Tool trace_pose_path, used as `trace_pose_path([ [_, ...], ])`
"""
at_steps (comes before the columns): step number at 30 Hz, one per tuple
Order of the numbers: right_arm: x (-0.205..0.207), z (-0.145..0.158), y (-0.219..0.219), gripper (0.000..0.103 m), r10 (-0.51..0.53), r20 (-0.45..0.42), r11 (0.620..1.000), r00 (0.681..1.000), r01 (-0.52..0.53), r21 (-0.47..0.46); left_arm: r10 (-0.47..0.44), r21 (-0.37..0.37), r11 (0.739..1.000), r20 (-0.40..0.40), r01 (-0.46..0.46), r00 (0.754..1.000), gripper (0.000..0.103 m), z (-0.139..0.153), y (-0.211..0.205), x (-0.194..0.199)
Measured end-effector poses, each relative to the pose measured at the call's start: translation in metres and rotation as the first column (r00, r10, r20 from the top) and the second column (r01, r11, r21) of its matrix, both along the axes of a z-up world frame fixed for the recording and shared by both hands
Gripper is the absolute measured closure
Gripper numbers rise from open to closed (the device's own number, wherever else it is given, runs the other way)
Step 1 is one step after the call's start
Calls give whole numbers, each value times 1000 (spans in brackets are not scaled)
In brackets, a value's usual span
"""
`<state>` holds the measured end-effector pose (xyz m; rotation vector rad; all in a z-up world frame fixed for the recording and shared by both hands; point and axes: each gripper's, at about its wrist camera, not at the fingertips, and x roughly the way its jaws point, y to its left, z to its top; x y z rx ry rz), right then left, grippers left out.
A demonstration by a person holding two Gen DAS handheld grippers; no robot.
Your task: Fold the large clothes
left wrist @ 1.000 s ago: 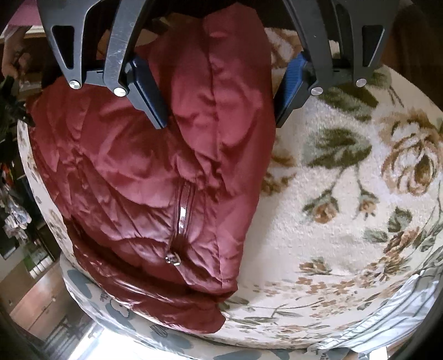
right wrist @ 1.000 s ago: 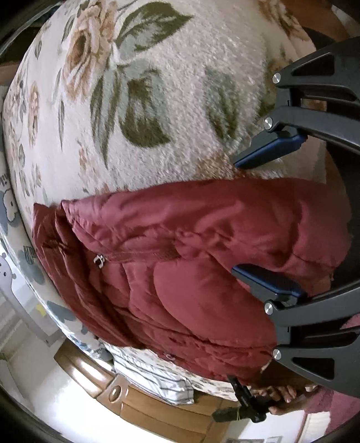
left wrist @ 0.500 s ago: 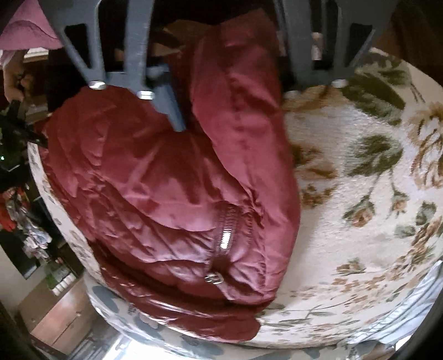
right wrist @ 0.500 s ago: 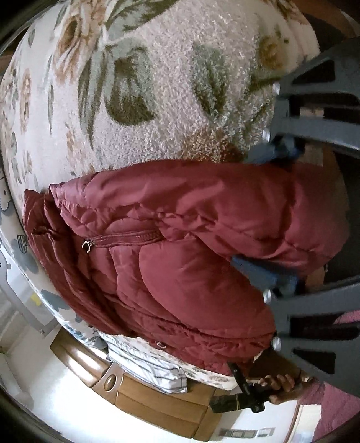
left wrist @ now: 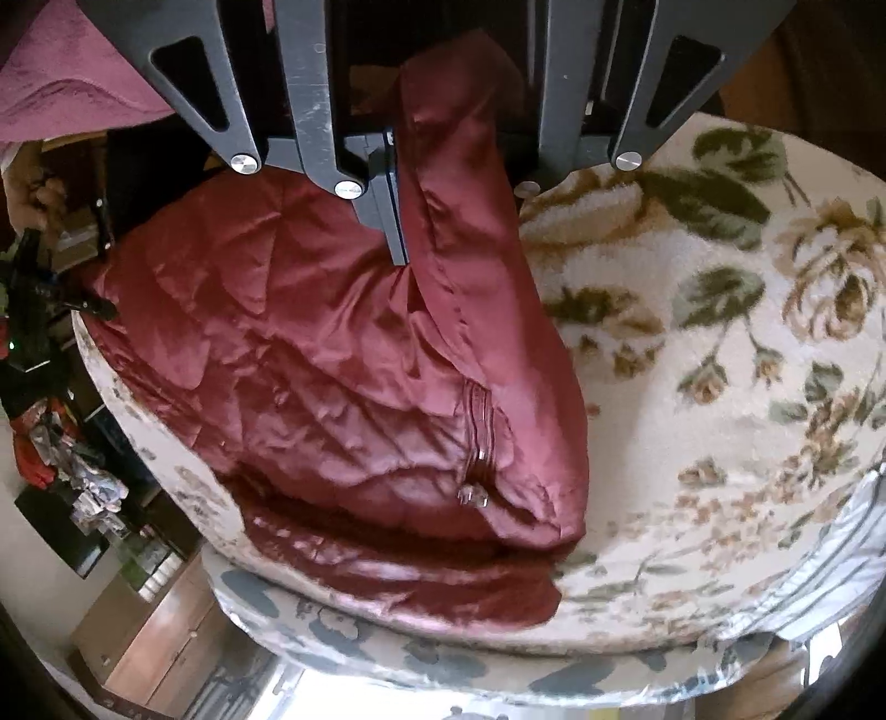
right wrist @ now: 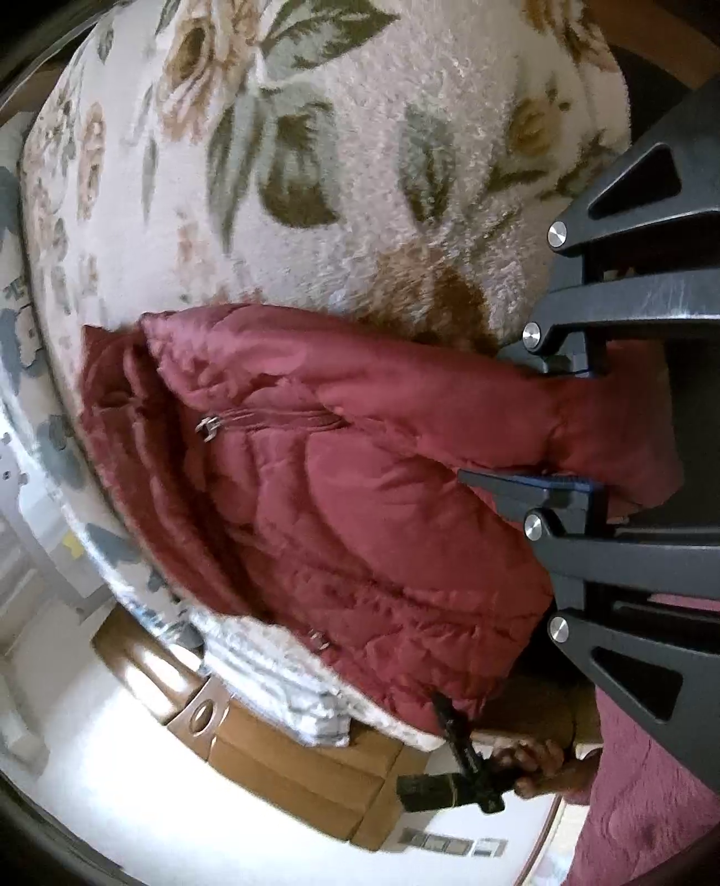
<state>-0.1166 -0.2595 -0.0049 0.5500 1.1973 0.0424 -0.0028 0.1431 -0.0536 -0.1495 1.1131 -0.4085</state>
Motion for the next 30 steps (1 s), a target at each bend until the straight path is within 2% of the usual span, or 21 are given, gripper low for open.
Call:
trace_pose_path([
  [8,27,25,-4,81,-23,137,1000,990,21,12,52,-70,997,143,-43,988,87,43,5,14],
  [15,49,32,-17,81,-78,197,997,977,78,11,148,-167,979,203,-115,968,87,60,15,27],
  [20,78,37,-28,81,-129,231,991,964,133,-5,184,-145,977,225,-154,957,87,64,3,50],
  [23,96,41,-29,81,-131,246,988,960,147,-46,192,-126,978,252,-164,948,87,69,-5,62],
  [30,134,45,-37,80,-170,267,979,949,192,-61,232,-125,971,270,-205,934,86,77,-13,97],
])
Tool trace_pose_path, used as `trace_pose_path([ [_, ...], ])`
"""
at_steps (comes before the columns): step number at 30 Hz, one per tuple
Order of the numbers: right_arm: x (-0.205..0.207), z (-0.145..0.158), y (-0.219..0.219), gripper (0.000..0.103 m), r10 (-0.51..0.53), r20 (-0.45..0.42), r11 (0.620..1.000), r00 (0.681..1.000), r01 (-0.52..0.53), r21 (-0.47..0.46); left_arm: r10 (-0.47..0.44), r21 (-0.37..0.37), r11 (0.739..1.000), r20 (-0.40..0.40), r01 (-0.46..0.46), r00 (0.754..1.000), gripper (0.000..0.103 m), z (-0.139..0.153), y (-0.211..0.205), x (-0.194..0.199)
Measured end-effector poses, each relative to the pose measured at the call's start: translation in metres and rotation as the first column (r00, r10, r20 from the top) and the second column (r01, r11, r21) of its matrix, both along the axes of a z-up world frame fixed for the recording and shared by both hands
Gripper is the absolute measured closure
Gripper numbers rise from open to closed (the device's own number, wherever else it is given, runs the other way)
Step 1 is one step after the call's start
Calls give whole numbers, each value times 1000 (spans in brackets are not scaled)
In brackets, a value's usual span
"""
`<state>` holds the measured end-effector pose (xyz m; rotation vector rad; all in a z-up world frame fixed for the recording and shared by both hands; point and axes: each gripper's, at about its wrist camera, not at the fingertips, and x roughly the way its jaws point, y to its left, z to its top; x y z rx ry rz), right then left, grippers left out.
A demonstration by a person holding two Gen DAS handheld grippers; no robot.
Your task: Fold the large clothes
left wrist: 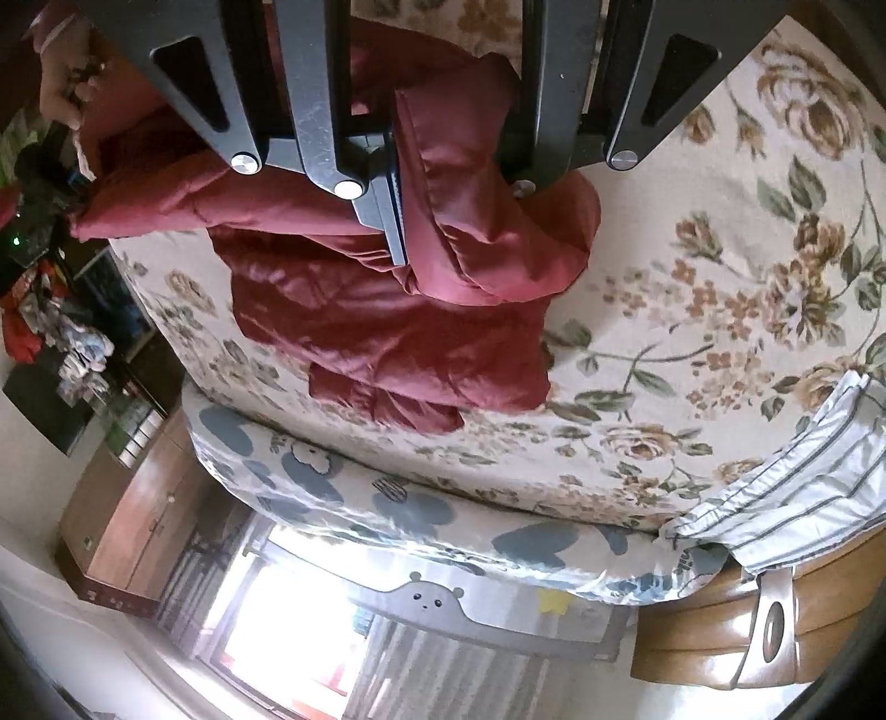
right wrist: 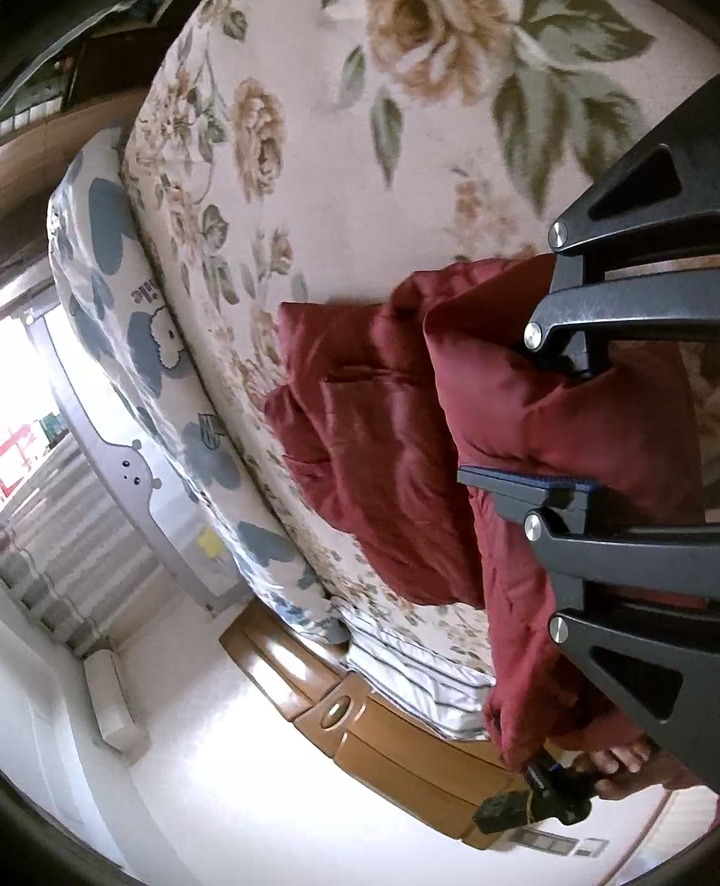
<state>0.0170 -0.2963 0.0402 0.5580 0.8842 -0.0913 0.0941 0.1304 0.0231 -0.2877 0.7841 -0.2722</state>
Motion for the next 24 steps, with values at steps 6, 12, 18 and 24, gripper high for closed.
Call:
trace_pose_path([
  [6,30,5,-5,79,-24,30,1000,999,25,-19,28,26,999,9,-28,1000,86,4,-8,33],
  [12,63,3,-14,78,-64,50,998,997,65,-24,42,58,997,19,-43,999,85,7,-20,70],
  [18,95,-4,-19,76,-82,58,994,995,86,-68,55,46,997,14,-56,998,84,4,-24,110],
  [24,129,-18,-31,75,-117,58,989,991,122,-87,85,54,995,-10,-84,996,82,-12,-29,164],
])
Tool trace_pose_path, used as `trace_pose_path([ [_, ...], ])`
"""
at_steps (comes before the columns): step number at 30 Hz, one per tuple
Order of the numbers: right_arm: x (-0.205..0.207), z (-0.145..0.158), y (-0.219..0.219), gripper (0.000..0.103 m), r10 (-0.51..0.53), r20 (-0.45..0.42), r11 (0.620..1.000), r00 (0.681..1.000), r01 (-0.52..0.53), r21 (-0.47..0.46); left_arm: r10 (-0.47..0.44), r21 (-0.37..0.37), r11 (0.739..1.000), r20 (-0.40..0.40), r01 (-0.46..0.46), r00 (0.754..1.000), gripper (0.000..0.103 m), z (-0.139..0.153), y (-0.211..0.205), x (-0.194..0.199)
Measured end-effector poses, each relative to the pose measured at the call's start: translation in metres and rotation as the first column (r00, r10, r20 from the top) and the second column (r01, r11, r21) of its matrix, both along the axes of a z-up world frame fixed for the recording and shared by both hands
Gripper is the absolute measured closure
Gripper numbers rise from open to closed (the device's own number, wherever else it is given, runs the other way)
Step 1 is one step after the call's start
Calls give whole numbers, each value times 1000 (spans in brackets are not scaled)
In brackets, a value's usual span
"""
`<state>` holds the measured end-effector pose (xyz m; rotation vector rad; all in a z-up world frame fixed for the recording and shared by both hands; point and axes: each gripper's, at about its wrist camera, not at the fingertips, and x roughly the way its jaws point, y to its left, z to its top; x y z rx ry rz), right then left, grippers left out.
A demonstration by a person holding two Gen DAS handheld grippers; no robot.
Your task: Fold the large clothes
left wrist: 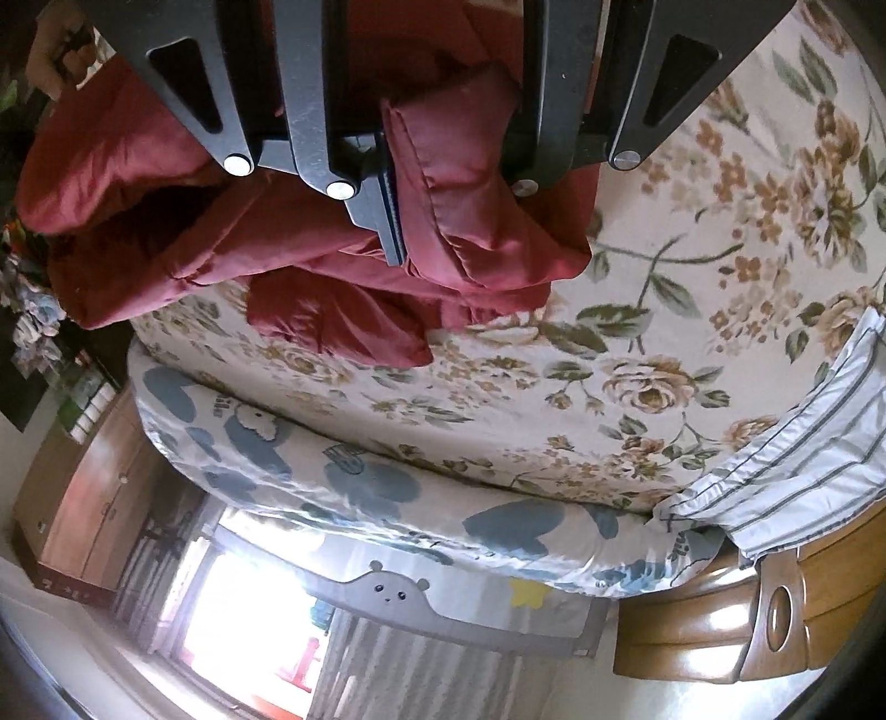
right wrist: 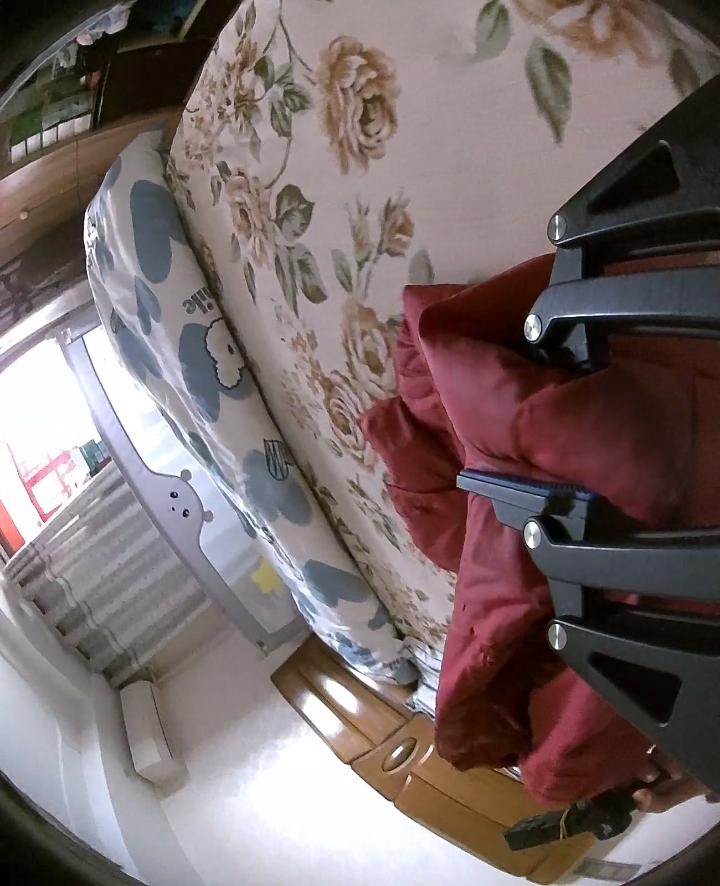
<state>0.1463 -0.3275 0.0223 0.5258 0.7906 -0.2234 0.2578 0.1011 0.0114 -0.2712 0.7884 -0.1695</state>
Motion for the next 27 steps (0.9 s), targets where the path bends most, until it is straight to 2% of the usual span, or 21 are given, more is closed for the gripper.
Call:
trace_pose_path([
  [10,59,-50,-29,74,-82,-74,997,994,81,-16,42,62,997,-19,-41,999,81,-33,-26,86],
  [16,81,-79,-42,73,-98,-103,995,990,98,-6,76,74,995,-86,-70,993,80,-77,-31,140],
  [19,89,-97,-46,73,-112,-117,994,987,111,-17,87,96,992,-111,-76,990,80,-96,-37,161],
  [27,109,-136,-51,71,-122,-147,992,982,116,-48,108,83,992,-155,-96,982,78,-129,-40,194],
])
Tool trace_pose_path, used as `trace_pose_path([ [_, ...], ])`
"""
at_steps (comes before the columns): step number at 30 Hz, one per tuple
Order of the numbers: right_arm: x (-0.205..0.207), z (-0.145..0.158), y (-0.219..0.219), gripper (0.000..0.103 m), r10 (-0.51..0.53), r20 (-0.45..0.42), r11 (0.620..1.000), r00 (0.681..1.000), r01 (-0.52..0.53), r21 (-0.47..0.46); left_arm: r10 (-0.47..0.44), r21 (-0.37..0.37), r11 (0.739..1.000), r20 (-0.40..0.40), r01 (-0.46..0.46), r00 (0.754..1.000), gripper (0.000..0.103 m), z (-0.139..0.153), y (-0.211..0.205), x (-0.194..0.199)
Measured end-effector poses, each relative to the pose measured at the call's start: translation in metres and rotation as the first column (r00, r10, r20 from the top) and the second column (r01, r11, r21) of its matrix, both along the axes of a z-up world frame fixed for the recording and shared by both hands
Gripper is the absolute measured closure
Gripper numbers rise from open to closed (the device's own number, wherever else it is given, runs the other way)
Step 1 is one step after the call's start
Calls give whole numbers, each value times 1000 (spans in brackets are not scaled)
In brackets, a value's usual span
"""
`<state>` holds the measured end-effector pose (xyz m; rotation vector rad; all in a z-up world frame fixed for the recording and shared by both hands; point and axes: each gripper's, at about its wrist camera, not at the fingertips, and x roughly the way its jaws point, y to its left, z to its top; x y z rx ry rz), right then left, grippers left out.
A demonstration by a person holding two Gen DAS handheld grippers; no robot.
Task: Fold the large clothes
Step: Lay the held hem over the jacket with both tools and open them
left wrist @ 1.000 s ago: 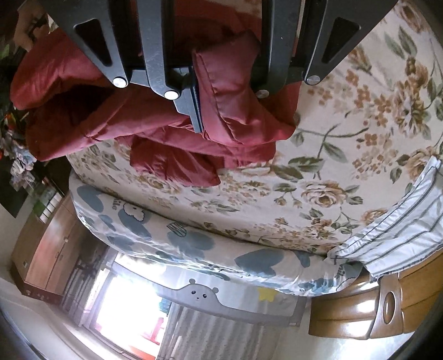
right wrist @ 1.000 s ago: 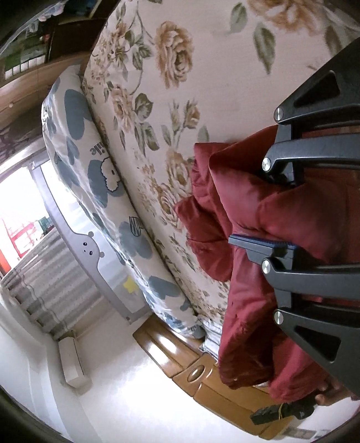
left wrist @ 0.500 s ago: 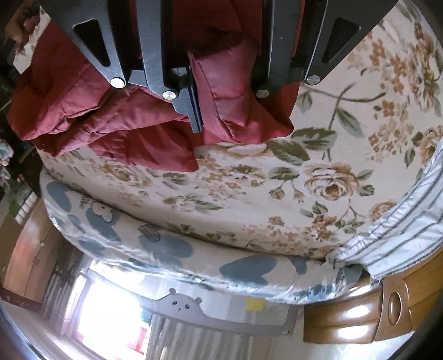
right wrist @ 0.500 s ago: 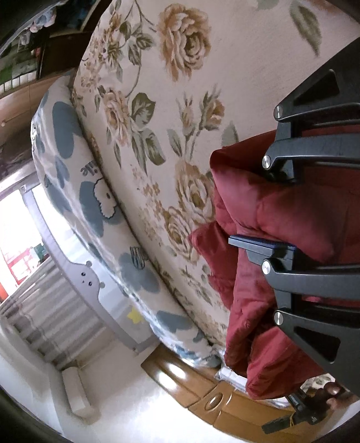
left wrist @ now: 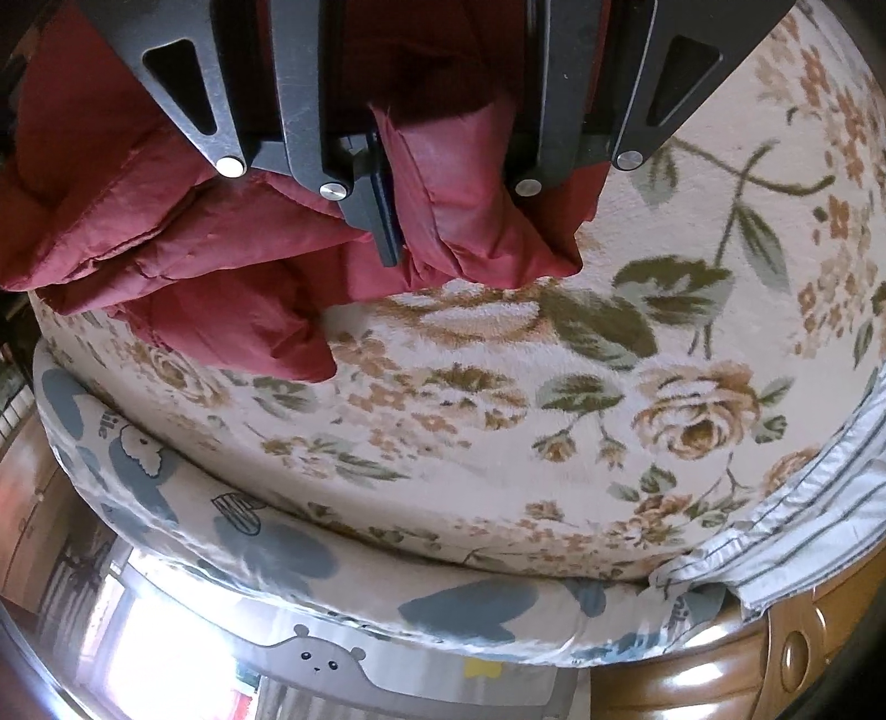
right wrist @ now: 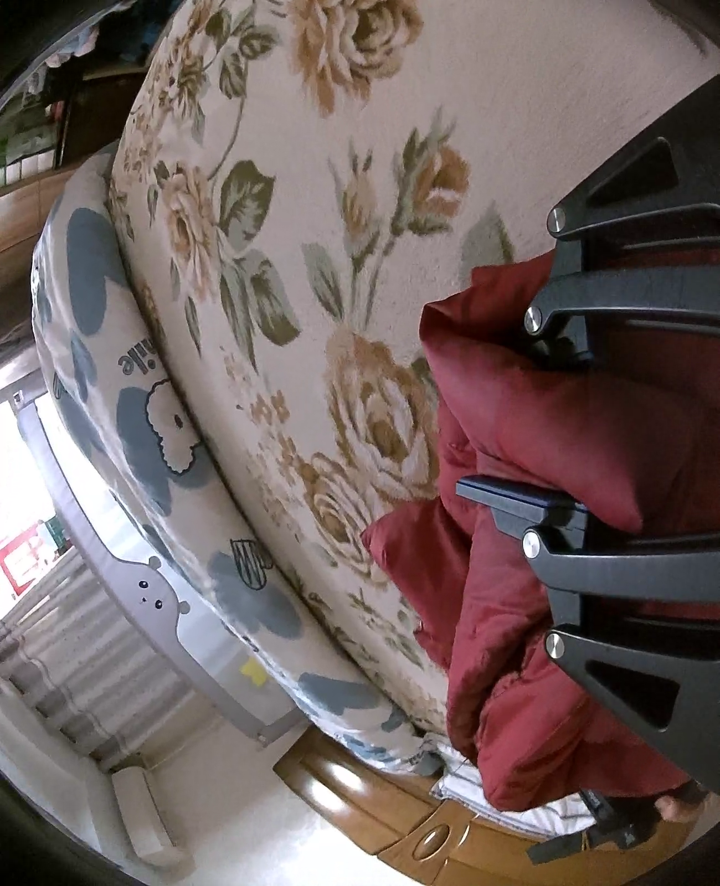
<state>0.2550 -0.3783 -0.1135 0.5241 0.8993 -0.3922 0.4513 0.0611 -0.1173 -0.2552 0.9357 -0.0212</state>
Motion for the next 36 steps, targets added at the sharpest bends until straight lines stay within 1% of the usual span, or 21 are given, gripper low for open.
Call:
trace_pose_path([
  [4,1,-4,4,71,0,-5,1000,1000,-1,-30,5,-39,999,20,-4,1000,75,7,9,-11],
  [6,0,-5,3,71,2,1,1000,1000,-2,-22,0,-47,999,37,2,999,69,16,13,-26],
  [8,-1,-6,0,71,-1,7,1000,1000,1,-8,-2,-51,999,69,5,998,61,27,16,-46],
  [10,-2,-7,-1,71,-7,8,1000,1000,7,-1,-4,-69,998,103,11,995,60,39,20,-71],
  [12,-1,-7,-1,71,-9,6,1000,1000,9,2,-25,-93,995,137,38,990,59,52,21,-99],
  [13,-1,-7,-2,70,-10,6,1000,1000,10,5,-53,-94,993,152,67,987,58,58,17,-113],
  [15,-2,-5,-2,70,-13,5,1000,1000,13,10,-117,-84,988,146,130,982,55,61,7,-133],
  [18,-4,1,0,68,-16,5,1000,1000,16,1,-256,-69,963,90,262,963,52,52,-18,-153],
  [19,-5,5,1,67,-13,6,1000,1000,13,-4,-283,-41,957,68,286,957,52,45,-28,-157],
  [21,-8,14,2,63,-8,8,1000,1000,8,-9,-288,38,958,59,286,956,51,35,-38,-160],
  [22,-11,22,4,60,-5,13,1000,1000,5,-11,-286,60,957,50,283,957,51,30,-40,-158],
  [23,-14,28,5,56,0,20,1000,1000,0,-14,-282,73,958,43,279,958,49,24,-41,-155],
  [24,-18,37,6,55,9,32,1000,999,-8,-19,-276,84,958,40,272,960,49,19,-41,-152],
  [27,-36,66,15,42,21,82,999,996,-17,-51,-261,89,962,34,257,965,48,11,-39,-145],
  [28,-42,74,18,35,27,97,997,995,-20,-71,-257,98,963,35,253,966,48,11,-38,-145],
  [29,-47,82,24,33,38,105,995,994,-28,-92,-251,105,963,35,247,967,48,11,-38,-144],
  [31,-52,91,38,33,87,103,991,991,-75,-114,-246,119,963,34,240,969,48,11,-40,-145],
  [32,-50,90,49,33,133,83,986,988,-123,-115,-244,129,963,34,238,969,48,11,-41,-146],
  [33,-46,86,59,33,176,55,979,983,-169,-115,-242,134,963,32,236,970,48,11,-43,-146],
  [34,-37,79,73,33,237,3,965,972,-235,-113,-241,141,962,30,234,970,48,12,-43,-144],
  [36,-27,64,91,34,319,-57,940,946,-323,-108,-243,150,960,19,238,970,47,15,-46,-148],
])
